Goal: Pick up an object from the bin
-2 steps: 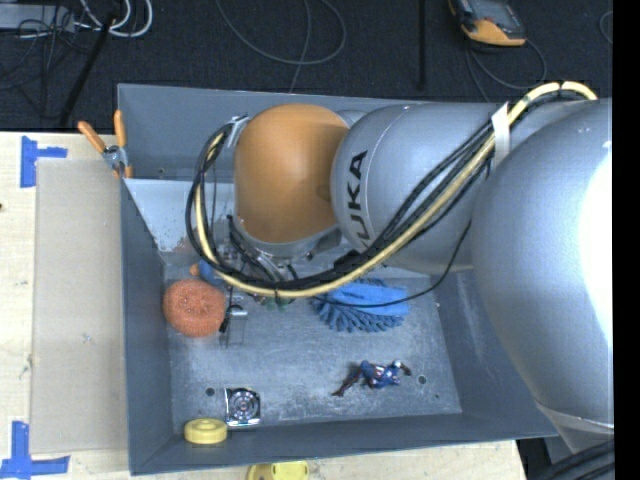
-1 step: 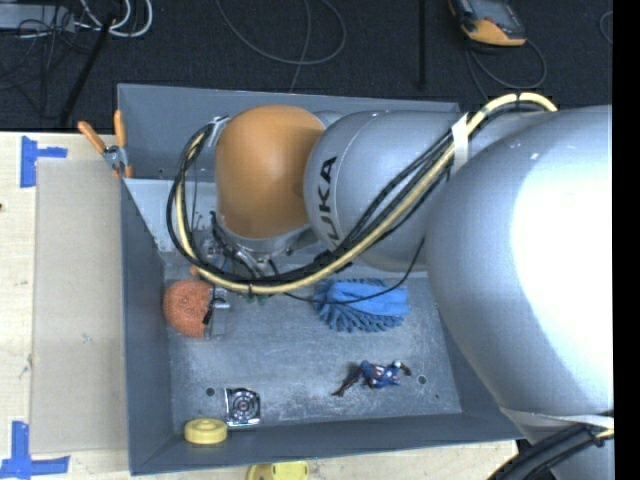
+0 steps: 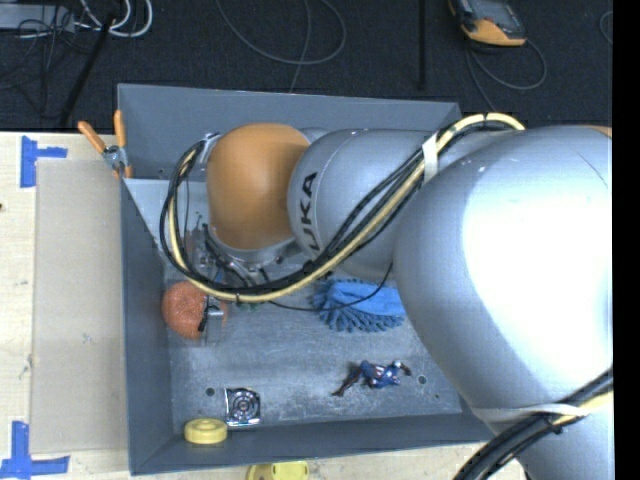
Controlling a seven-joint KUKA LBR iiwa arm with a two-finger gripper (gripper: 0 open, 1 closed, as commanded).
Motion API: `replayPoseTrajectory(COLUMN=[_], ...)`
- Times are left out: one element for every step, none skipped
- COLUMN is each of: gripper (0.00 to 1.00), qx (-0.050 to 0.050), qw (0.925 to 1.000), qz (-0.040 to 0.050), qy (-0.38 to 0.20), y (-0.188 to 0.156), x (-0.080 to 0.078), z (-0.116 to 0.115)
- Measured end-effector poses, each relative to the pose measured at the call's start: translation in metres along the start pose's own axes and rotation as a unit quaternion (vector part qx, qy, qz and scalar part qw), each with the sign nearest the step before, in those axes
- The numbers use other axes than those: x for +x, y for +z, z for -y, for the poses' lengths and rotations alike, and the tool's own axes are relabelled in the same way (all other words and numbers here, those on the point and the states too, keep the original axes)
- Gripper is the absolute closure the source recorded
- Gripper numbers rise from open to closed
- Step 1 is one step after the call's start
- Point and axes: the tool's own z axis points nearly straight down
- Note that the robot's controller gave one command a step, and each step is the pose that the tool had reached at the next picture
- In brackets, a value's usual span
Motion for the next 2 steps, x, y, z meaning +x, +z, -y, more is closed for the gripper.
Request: replayPoseTrajectory(gripper=[1.0, 1.0], qx=[-0.001, -0.001], qw=[0.9976, 0.9976], qz=[-0.0006, -0.0007], qy=[0.069, 0.07], y=[0.0142, 0.0142], x=[0.0068, 0.0067], z=[0.0048, 0.0049])
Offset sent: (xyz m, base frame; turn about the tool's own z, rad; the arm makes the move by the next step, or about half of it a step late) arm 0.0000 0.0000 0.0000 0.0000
